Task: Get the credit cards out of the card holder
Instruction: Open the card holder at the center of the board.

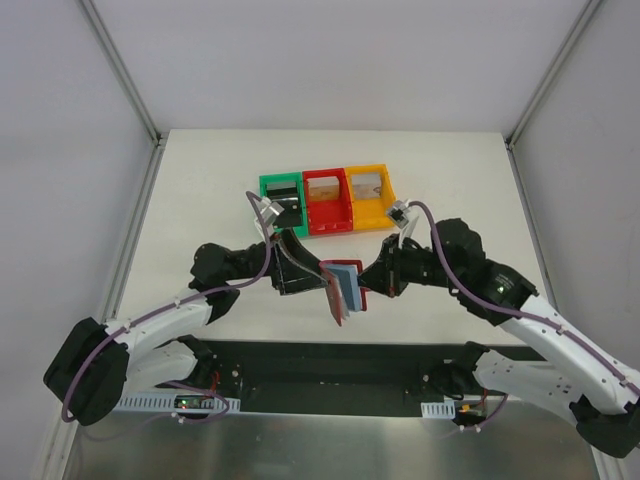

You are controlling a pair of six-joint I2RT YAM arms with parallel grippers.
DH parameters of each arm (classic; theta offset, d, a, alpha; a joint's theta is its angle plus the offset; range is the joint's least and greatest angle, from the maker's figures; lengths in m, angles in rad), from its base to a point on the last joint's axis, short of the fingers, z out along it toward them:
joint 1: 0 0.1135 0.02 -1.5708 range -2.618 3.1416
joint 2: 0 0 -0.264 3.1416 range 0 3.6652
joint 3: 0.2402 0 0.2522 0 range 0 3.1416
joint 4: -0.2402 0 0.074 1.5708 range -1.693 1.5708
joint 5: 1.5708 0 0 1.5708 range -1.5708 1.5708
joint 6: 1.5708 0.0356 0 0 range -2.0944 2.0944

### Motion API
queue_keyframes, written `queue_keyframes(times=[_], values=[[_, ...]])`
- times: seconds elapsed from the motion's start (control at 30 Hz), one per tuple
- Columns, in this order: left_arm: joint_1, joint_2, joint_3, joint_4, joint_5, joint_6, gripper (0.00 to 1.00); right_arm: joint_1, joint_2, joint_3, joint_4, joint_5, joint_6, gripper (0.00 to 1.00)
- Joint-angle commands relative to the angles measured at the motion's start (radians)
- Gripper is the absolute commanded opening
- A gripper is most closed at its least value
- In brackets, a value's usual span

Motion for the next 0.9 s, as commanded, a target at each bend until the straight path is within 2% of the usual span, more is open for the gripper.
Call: queue_keyframes(times=[0.0,0.3,0.67,0.87], values=[[-0.01,0.026,-0.022,0.111,-0.015,-0.03,0.66,0.003,0.021,0.061,-0.05,0.057,-0.006,0.01],[-0.01,0.019,-0.048,0.096,-0.029,-0.01,0.67,0.025,0.034,0.13,-0.162,0.176,-0.049,0.0],[-0.01,0.068,-0.096,0.172,-0.029,-0.04,0.66,0.091,0.087,0.169,-0.17,0.254,-0.051,0.01],[-0.005,0.028,-0.111,0.13,-0.05,-0.021,0.67,0.089,0.068,0.153,-0.181,0.289,-0.052,0.01]])
